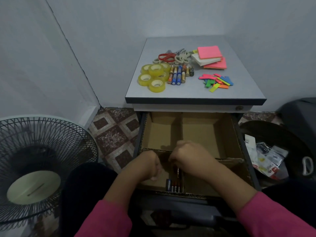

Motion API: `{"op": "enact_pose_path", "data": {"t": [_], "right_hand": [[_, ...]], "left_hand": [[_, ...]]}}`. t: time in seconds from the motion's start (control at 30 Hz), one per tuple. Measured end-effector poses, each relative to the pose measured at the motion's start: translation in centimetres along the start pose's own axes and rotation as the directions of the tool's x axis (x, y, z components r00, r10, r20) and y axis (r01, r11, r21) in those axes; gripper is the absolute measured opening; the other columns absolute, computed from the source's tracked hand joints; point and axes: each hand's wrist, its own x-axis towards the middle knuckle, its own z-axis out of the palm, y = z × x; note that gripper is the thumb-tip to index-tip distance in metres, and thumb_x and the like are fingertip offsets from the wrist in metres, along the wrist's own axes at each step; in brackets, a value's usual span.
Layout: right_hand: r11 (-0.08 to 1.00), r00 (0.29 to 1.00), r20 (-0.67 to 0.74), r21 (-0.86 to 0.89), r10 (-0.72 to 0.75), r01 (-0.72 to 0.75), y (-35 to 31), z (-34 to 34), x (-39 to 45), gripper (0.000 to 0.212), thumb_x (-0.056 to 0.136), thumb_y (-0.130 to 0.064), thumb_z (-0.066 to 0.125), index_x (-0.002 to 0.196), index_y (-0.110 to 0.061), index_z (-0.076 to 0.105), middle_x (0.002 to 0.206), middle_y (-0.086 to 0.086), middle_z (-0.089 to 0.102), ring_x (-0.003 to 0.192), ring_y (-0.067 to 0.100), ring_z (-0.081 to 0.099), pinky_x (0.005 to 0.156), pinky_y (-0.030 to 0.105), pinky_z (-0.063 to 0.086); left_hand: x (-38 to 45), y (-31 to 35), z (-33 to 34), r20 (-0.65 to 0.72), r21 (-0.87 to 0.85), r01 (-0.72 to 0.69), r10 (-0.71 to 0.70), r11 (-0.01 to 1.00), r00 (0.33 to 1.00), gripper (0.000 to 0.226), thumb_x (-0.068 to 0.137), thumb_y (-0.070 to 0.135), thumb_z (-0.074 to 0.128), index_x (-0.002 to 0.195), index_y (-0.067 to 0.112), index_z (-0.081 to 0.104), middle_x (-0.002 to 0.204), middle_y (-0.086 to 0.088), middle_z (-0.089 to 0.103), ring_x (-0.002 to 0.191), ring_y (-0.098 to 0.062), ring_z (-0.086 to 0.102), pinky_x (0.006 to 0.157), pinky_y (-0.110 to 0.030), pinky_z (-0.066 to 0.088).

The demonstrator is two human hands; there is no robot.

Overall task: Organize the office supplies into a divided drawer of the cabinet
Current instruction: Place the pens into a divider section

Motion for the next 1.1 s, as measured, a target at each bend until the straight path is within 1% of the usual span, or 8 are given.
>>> {"op": "enact_pose_path", "data": {"t": [0.17,0.3,0.4,0.53,0.63,0.8,0.93,1.1], "right_hand": [[0.947,0.977,0.19,-0.321,0.1,-0.034,-2.6,-0.3,2.5,0.015,0.094,-0.013,0.052,0.102,-0.015,0.063,0.098,0.003,0.064,0.091,0.022,0.06,0.063,0.031,0.037],[0.928,0.955,0.233,-0.361,0.183,-0.09,-3.1,0.0,3.2,0.011,0.093,-0.014,0.054,0.099,-0.014,0.063,0.1,0.003,0.065,0.093,0.023,0.061,0.065,0.031,0.034],[0.915,0.95,0.244,-0.395,0.192,-0.084,-3.2,0.6,3.1,0.01,0.092,-0.015,0.056,0.098,-0.013,0.063,0.101,0.005,0.065,0.094,0.023,0.058,0.068,0.031,0.031],[0.914,0.942,0.249,-0.388,0.224,-0.115,-3.3,1.0,3.1,0.012,0.092,-0.014,0.055,0.1,-0.012,0.064,0.104,0.006,0.065,0.098,0.024,0.056,0.069,0.031,0.032],[0.932,0.938,0.243,-0.326,0.246,-0.16,-3.3,0.9,2.9,0.014,0.092,-0.014,0.053,0.1,-0.01,0.064,0.104,0.007,0.064,0.1,0.024,0.054,0.067,0.03,0.035],[0.953,0.957,0.109,0.119,0.268,-0.28,-1.6,1.3,2.1,0.018,0.092,-0.017,0.055,0.1,-0.021,0.07,0.099,-0.004,0.067,0.096,0.014,0.062,0.074,0.026,0.05],[0.581,0.902,0.144,0.721,0.407,-0.377,0.5,1.4,1.0,0.018,0.083,-0.019,0.072,0.076,-0.035,0.07,0.082,-0.018,0.07,0.084,-0.006,0.062,0.083,0.02,0.049],[0.275,0.889,0.152,0.916,0.433,-0.291,1.6,1.2,0.2,0.013,0.076,-0.009,0.076,0.079,-0.021,0.074,0.076,-0.002,0.073,0.074,0.009,0.066,0.076,0.026,0.055]], "left_hand": [[-0.2,0.2,0.5,0.072,0.006,0.053,-0.053,0.999,0.996,0.021,0.087,-0.003,0.053,0.073,0.009,0.062,0.079,-0.001,0.058,0.08,-0.014,0.056,0.063,-0.019,0.046],[0.0,0.0,0.8,-0.083,0.077,0.014,-0.008,0.997,0.997,0.02,0.092,0.009,0.051,0.104,0.002,0.065,0.093,-0.009,0.059,0.086,-0.02,0.055,0.078,-0.027,0.046],[-0.2,-0.1,1.4,-0.062,0.094,-0.04,0.046,0.995,0.997,0.02,0.093,0.005,0.049,0.103,-0.002,0.065,0.108,-0.016,0.065,0.096,-0.026,0.061,0.076,-0.026,0.043],[0.1,-0.4,1.9,-0.078,0.061,-0.02,0.025,0.998,0.997,0.017,0.094,0.004,0.048,0.089,0.002,0.064,0.087,-0.009,0.06,0.102,-0.027,0.06,0.066,-0.015,0.039],[0.1,-0.2,2.2,-0.077,0.074,-0.023,0.029,0.997,0.997,0.02,0.093,0.003,0.047,0.103,-0.002,0.064,0.078,-0.005,0.053,0.101,-0.029,0.059,0.074,-0.026,0.041],[-0.2,0.3,2.7,-0.019,0.067,-0.064,0.065,0.996,0.998,0.039,0.09,-0.003,0.045,0.124,0.007,0.062,0.12,-0.01,0.063,0.109,-0.023,0.059,0.09,-0.026,0.046],[-0.3,1.0,2.7,-0.02,0.116,-0.055,0.057,0.992,0.998,0.039,0.094,0.001,0.044,0.13,0.01,0.057,0.132,-0.01,0.056,0.12,-0.025,0.053,0.096,-0.027,0.041],[0.1,1.5,2.9,0.013,0.111,-0.074,0.073,0.991,0.997,0.047,0.094,0.003,0.05,0.14,0.014,0.048,0.141,-0.007,0.049,0.124,-0.022,0.049,0.098,-0.026,0.038]]}}
